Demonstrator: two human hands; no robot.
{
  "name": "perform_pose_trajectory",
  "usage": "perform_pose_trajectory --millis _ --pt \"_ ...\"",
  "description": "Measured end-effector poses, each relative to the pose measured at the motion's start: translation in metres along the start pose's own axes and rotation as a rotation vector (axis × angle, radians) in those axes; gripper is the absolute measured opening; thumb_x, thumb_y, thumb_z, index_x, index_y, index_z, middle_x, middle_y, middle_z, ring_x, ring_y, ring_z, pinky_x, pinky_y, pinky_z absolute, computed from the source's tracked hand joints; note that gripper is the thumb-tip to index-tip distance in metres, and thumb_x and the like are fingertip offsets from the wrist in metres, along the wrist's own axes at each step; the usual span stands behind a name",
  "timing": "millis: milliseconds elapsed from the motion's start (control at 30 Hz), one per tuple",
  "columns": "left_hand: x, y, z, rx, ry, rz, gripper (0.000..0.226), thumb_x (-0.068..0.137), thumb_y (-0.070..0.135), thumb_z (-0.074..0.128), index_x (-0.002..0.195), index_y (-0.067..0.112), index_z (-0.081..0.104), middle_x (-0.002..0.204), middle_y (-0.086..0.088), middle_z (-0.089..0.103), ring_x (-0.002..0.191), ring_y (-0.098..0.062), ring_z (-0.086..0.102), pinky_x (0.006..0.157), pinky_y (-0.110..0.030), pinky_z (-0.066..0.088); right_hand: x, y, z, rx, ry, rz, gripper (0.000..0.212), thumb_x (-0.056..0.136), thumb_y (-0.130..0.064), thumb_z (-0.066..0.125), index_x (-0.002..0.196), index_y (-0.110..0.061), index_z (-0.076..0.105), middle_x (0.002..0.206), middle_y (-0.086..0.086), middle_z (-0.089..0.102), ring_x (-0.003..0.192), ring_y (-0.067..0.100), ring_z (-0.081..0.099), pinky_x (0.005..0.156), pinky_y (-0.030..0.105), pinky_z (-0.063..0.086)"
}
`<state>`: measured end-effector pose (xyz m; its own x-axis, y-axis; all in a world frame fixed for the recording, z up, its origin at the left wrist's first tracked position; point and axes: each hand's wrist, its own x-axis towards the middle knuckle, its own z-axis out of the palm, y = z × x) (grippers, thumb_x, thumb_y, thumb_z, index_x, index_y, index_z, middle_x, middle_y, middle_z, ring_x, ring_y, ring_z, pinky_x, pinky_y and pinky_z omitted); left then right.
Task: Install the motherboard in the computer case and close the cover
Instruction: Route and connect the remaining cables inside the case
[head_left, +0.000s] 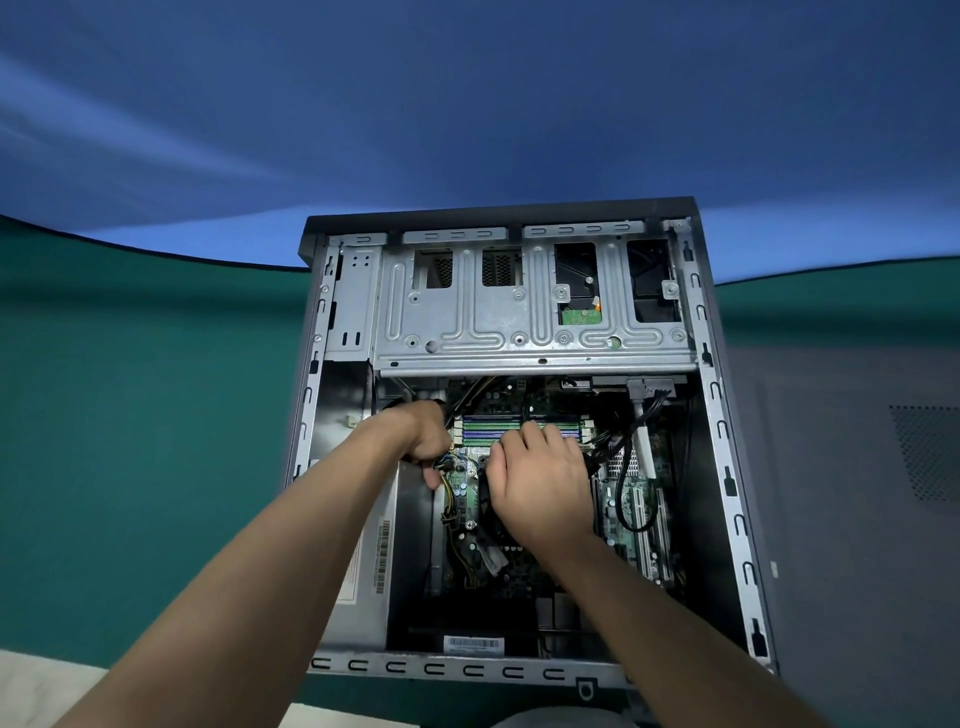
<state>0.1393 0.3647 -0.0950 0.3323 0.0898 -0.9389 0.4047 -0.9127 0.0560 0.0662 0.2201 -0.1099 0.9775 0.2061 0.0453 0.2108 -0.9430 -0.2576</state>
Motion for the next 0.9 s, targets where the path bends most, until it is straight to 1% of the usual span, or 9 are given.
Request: perform_pose_trajectory --millis 100,233,300,400,533,600,667,767,900 --pt "-0.002 0.0025 -0.001 0.014 0.014 0.032 0.016 0.089 -0.008 0.041 0.099 -0.007 0.054 0.089 -0.011 0.073 0.086 -0.016 0.068 0.049 -0.018 0.041 -0.0001 0.0005 0.0003 0.007 0.007 -0.006 0.042 0.088 -0.029 0.035 0.072 -0.01 0.069 0.07 0.005 0.062 0.067 0.025 0.057 0.064 0.032 0.047" --pt "-0.005 0.0074 0.0025 0.059 0.026 0.053 0.018 0.089 -0.013 0.036 0.096 -0.007 0.052 0.072 -0.011 0.07 0.076 -0.017 0.068 0.045 -0.02 0.038 -0.0008 0.0004 0.0004 0.001 0.022 0.002 0.041 0.087 -0.029 0.036 0.07 -0.01 0.069 0.069 0.005 0.062 0.067 0.025 0.057 0.063 0.032 0.047" --pt "-0.0046 0.0087 0.0041 0.092 0.028 0.068 0.017 0.089 -0.012 0.037 0.09 -0.007 0.053 0.083 -0.013 0.07 0.088 -0.022 0.069 0.045 -0.02 0.038 0.0001 0.0006 0.0002 0.004 0.017 0.005 0.04 0.087 -0.029 0.037 0.07 -0.01 0.068 0.069 0.005 0.061 0.067 0.026 0.057 0.063 0.032 0.047" --pt "-0.0043 0.0089 0.0033 0.116 0.025 0.082 0.022 0.087 -0.012 0.04 0.07 0.0 0.048 0.096 -0.019 0.071 0.092 -0.026 0.068 0.046 -0.021 0.038 0.0001 0.0006 0.0012 0.005 0.029 0.001 0.039 0.087 -0.028 0.038 0.07 -0.01 0.068 0.069 0.005 0.061 0.066 0.026 0.057 0.063 0.031 0.046" --pt "-0.0043 0.0053 0.0008 0.113 0.017 0.104 0.018 0.087 -0.009 0.045 0.072 0.0 0.053 0.094 -0.017 0.072 0.085 -0.023 0.067 0.055 -0.023 0.043 -0.0002 0.0 0.001 0.032 0.023 -0.003 0.039 0.087 -0.028 0.037 0.072 -0.01 0.068 0.07 0.005 0.061 0.067 0.025 0.056 0.064 0.032 0.046" --pt "-0.0036 0.0041 0.0008 0.122 0.011 0.11 0.019 0.087 -0.007 0.048 0.07 0.002 0.054 0.091 -0.016 0.072 0.074 -0.018 0.063 0.049 -0.019 0.039 -0.0002 0.0003 0.0009 0.029 0.023 -0.002 0.038 0.087 -0.027 0.038 0.072 -0.01 0.068 0.07 0.005 0.061 0.067 0.024 0.056 0.064 0.032 0.045" --pt "-0.0036 0.0039 0.0003 0.114 -0.002 0.125 0.014 0.086 -0.007 0.047 0.081 -0.001 0.059 0.084 -0.015 0.072 0.065 -0.017 0.062 0.048 -0.019 0.038 -0.0001 0.0006 0.0004 0.023 0.03 0.0 0.037 0.087 -0.027 0.038 0.071 -0.011 0.067 0.07 0.004 0.061 0.066 0.024 0.056 0.064 0.032 0.045" --pt "-0.0046 0.0041 0.0001 0.128 -0.021 0.138 0.019 0.085 -0.007 0.047 0.094 -0.007 0.063 0.079 -0.013 0.072 0.066 -0.017 0.064 0.05 -0.019 0.04 -0.0002 -0.0002 0.001 0.023 0.032 -0.001 0.037 0.087 -0.027 0.038 0.071 -0.011 0.067 0.07 0.004 0.061 0.066 0.023 0.056 0.064 0.033 0.046" --pt "-0.0036 0.0051 -0.0007 0.139 -0.024 0.14 0.019 0.083 -0.008 0.042 0.088 -0.004 0.06 0.072 -0.013 0.071 0.053 -0.012 0.062 0.043 -0.017 0.039 -0.0002 -0.0002 0.0013 0.019 0.038 -0.004 0.036 0.087 -0.027 0.038 0.072 -0.011 0.067 0.07 0.004 0.061 0.067 0.023 0.056 0.063 0.033 0.046"
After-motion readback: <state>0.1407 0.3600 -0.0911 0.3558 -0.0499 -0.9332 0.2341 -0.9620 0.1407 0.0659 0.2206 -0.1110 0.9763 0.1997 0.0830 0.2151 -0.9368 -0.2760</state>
